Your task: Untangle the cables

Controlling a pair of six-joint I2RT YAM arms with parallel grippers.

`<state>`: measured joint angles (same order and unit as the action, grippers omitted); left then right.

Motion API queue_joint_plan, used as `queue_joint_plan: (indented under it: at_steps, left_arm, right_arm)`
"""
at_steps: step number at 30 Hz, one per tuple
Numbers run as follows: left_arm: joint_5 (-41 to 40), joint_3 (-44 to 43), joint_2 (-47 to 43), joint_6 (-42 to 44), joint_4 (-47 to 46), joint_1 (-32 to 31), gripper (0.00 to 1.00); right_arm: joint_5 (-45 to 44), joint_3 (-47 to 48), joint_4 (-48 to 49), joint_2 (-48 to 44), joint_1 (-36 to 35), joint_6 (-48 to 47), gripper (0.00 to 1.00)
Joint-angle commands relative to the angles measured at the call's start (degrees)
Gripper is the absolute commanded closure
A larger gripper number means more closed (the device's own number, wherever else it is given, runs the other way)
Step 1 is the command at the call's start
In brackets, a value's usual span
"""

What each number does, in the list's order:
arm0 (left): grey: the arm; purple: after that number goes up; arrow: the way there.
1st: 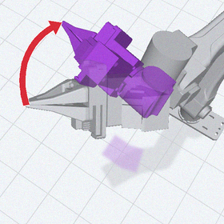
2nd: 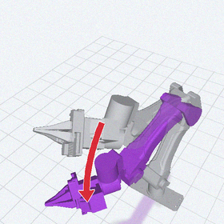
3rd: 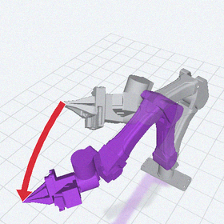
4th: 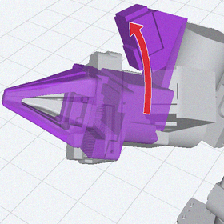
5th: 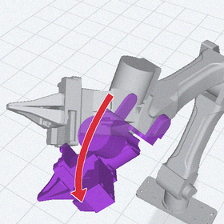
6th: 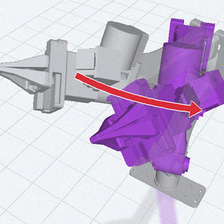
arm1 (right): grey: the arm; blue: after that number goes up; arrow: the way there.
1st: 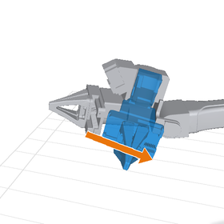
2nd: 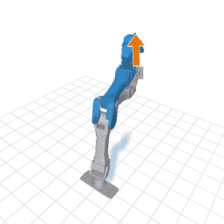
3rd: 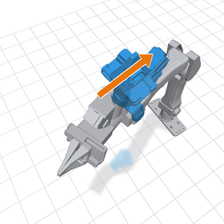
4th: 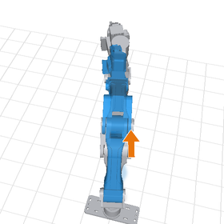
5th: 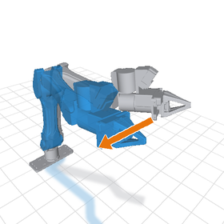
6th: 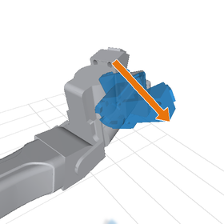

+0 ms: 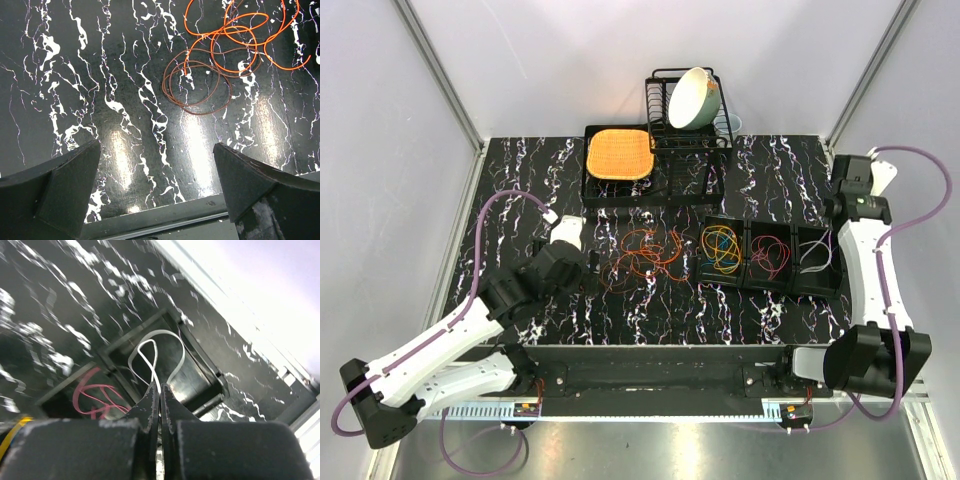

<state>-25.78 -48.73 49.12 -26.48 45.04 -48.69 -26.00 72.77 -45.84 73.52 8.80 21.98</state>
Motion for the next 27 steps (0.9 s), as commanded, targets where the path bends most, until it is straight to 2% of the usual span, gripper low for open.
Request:
queue_joint_plan:
  at_steps: [1,5,10,17,23,27]
  left_arm:
    - [-1.8,-0.5,0.0,0.5,-1.0,-0.2,0.01]
    - [-1.6,-0.4,0.9,0.6,-1.0,-0.2,0.01]
    - [-1.8,-0.5,1.8,0.6,-1.1,-0.3,0.01]
    - [-1.8,-0.5,3.3,0.4,-1.1,-0.3,0.01]
    - [-2.2,-0.7,3.2,0.3,-1.0,-0.2,0.01]
    - [-2.3,-0.6,2.7,0.3,-1.0,-0.2,0.01]
  right_arm:
    - [-1.6,-5.2,4.5,-0.5,0.2,-0.7,1.0]
    - [-0.4,-8.0,5.2,0.7,0.2,1.0,1.0]
    - [-3.2,-9.5,5.4,3.0,0.2,4.3,1.0]
    - [-6.6,-7.6,5.5,10.0,0.4,6.8,1.0]
    - [-8.1,-6.4,12.0,14.0,1.3,4.0,1.0]
    - [-5.7,-5.7,15.7,15.3,1.3,3.2,1.0]
